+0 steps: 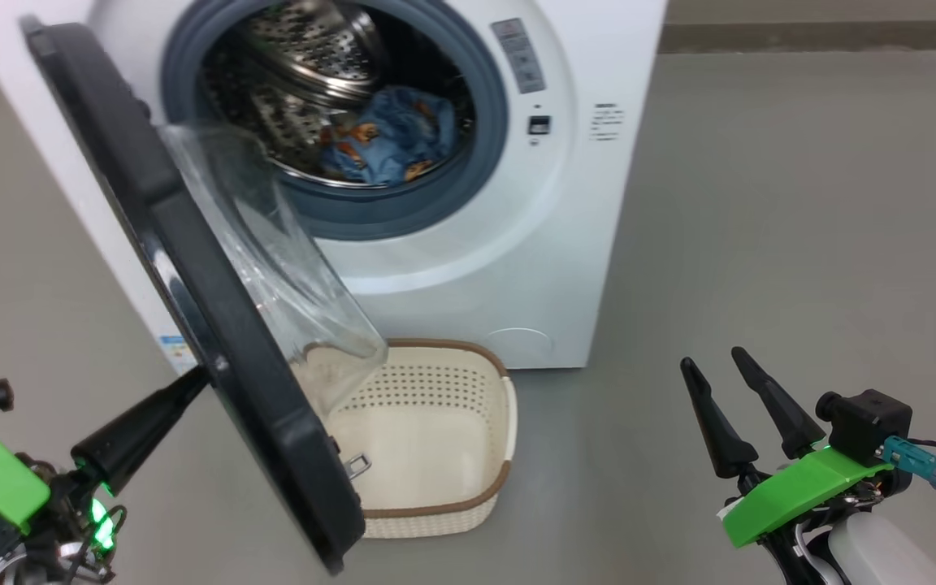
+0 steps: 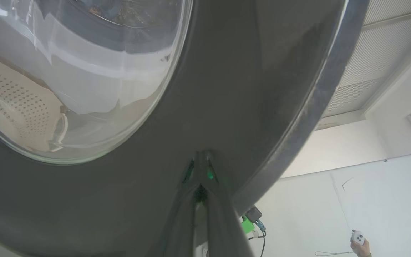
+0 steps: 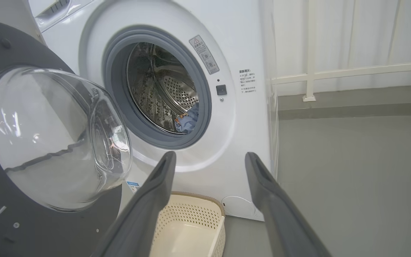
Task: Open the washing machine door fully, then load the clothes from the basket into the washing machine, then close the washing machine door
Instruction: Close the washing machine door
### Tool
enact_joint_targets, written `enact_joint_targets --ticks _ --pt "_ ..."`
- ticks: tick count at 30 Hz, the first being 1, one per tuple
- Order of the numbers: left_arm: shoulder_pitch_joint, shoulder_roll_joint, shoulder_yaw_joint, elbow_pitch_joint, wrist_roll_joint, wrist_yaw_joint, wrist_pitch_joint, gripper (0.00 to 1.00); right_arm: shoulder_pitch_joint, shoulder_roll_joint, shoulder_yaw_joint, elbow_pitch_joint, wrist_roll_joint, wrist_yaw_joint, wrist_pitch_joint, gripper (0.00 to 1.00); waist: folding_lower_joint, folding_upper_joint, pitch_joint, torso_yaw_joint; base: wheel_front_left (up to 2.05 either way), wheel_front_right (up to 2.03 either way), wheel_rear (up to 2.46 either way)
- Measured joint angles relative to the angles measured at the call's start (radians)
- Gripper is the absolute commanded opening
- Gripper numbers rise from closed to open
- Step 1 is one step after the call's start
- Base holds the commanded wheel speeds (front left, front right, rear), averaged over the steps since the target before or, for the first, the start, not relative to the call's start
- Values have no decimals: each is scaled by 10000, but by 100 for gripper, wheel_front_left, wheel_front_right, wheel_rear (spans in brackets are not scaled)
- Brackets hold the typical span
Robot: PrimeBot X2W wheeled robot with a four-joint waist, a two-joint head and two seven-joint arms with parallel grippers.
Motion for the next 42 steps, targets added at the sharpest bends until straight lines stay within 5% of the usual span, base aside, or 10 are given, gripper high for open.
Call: enact_joint_targets --ticks 22,42 --pt "-1597 -771 17 863 1003 -92 -1762 0 -9 67 -109 -140 -23 0 0 100 1 0 461 -2570 0 0 0" --pt "-1904 -886 -148 1179 1275 -274 -2017 0 -12 209 -270 -167 -290 0 0 100 0 0 569 -2083 0 0 0"
